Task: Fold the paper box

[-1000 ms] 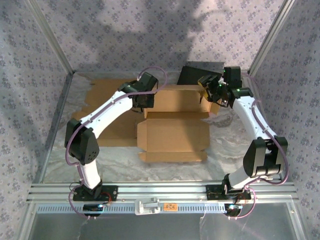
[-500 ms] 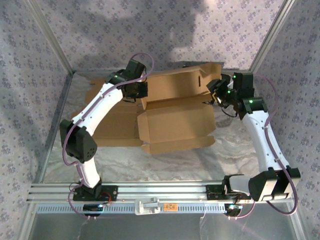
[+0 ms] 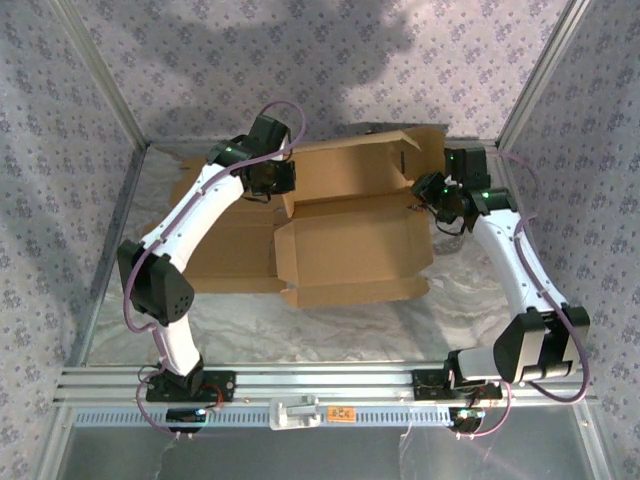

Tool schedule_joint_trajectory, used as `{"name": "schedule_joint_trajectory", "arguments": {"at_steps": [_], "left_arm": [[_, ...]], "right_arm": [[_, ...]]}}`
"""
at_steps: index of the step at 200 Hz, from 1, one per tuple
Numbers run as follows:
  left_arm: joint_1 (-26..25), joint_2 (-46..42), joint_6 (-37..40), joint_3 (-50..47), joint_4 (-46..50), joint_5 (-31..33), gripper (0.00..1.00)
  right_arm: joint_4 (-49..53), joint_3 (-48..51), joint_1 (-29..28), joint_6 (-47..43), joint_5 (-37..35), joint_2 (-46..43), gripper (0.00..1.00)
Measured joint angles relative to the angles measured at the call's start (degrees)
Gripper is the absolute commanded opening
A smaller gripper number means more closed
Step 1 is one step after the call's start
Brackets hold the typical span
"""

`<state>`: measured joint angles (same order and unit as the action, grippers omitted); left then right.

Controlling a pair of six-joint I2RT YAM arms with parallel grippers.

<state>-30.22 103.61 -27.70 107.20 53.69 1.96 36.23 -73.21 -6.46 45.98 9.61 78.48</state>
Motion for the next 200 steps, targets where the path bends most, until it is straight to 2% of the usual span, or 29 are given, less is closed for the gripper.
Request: {"name": "schedule_joint_trajectory", "arguments": {"at_steps": [41, 105, 134, 171, 200], "left_arm": [[0.0, 0.02, -0.02, 0.0, 0.28, -0.46, 0.0], [0.13, 0.44, -0.48, 0.0, 0.24, -1.01, 0.0], [1.05, 0.46, -0.39, 0.0, 0.07, -1.6, 0.0], [3.8, 0.92, 1.68, 0.13, -1.38, -4.44, 0.0], [7.06, 2.91, 3.76, 0.79, -3.93, -9.14, 0.0]], "right_arm": [[-0.61, -2.58, -2.29, -0.39, 0.0, 1.46, 0.4], [-2.97, -5.01, -7.67, -0.46, 0.02, 3.96, 0.4], [-2.38, -6.47, -8.66, -1.55, 0.2, 5.22, 0.44], [0.35, -16.15, -8.41, -5.6, 0.44, 5.33, 0.47], [0.02, -24.35, -7.85, -9.22, 0.44, 4.44, 0.5]]}}
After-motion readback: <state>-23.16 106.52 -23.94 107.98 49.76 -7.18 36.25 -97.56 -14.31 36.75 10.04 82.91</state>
